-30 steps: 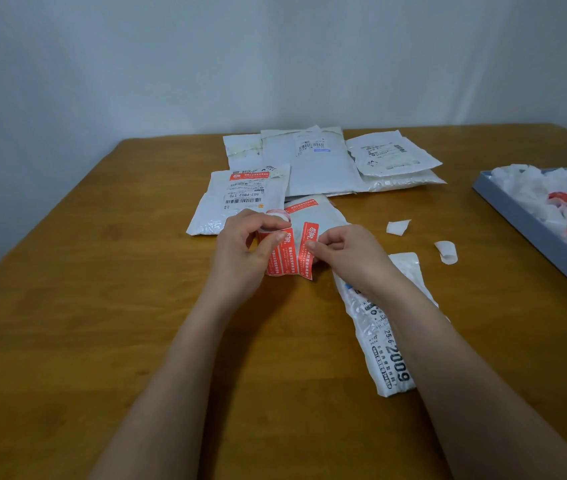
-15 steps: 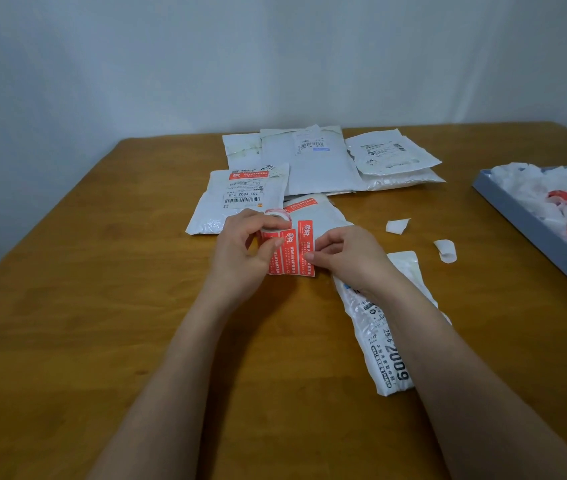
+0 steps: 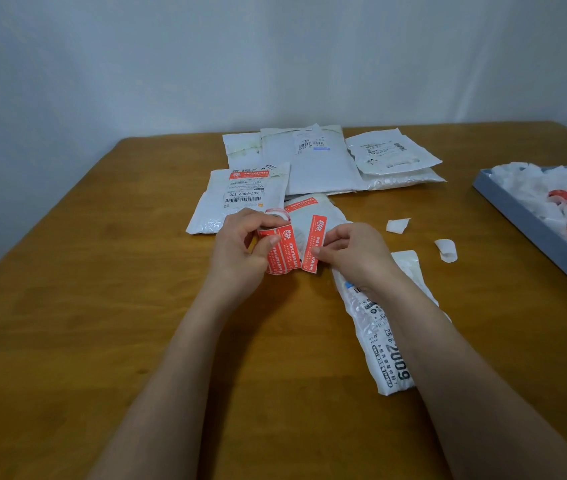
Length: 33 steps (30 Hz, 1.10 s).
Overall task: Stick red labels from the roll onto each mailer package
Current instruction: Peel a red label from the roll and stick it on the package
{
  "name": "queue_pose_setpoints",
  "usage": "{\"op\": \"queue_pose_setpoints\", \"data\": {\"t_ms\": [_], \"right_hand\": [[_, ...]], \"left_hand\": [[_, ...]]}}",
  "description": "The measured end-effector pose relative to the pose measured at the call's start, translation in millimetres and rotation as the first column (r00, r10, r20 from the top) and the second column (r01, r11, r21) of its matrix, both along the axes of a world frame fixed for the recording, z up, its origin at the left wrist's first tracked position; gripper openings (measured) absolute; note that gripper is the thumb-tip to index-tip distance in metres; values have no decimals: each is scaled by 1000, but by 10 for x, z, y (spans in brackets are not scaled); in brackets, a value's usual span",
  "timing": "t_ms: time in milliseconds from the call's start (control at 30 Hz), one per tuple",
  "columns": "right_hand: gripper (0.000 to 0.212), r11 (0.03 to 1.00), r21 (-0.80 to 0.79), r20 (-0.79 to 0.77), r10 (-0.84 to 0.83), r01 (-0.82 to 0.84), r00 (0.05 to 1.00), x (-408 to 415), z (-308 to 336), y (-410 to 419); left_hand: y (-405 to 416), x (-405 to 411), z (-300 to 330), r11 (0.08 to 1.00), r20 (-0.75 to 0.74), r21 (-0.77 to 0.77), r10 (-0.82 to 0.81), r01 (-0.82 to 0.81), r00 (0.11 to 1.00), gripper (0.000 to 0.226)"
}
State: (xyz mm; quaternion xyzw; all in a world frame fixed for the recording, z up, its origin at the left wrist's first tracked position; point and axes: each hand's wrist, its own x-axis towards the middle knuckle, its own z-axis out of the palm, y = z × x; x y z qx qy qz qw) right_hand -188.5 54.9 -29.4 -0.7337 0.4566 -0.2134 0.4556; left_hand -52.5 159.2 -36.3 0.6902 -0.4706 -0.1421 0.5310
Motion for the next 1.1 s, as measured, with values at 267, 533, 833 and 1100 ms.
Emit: {"op": "queue_pose_setpoints", "data": {"t_ms": [267,533,833,1100], "right_hand": [[17,997,-52,21,-54,55,998,-8,-49,-47],[15,987,-62,196,-132,147,972,-25,-25,-68],[9,989,26,347,-145,145,926,-149,157,-66],[13,997,63,360,-68,49,930,-531,274,-198]], "left_hand": [[-12,10,-30,999,3,-37,-6,6,1000,32],[-44,-2,-95,996,216,-82,43,-26,975,40],[-49,-69,-125,978,188,-99,199,-183,962,75],[-63,-134,-92,947,251,-196,301,-256,920,67]]}}
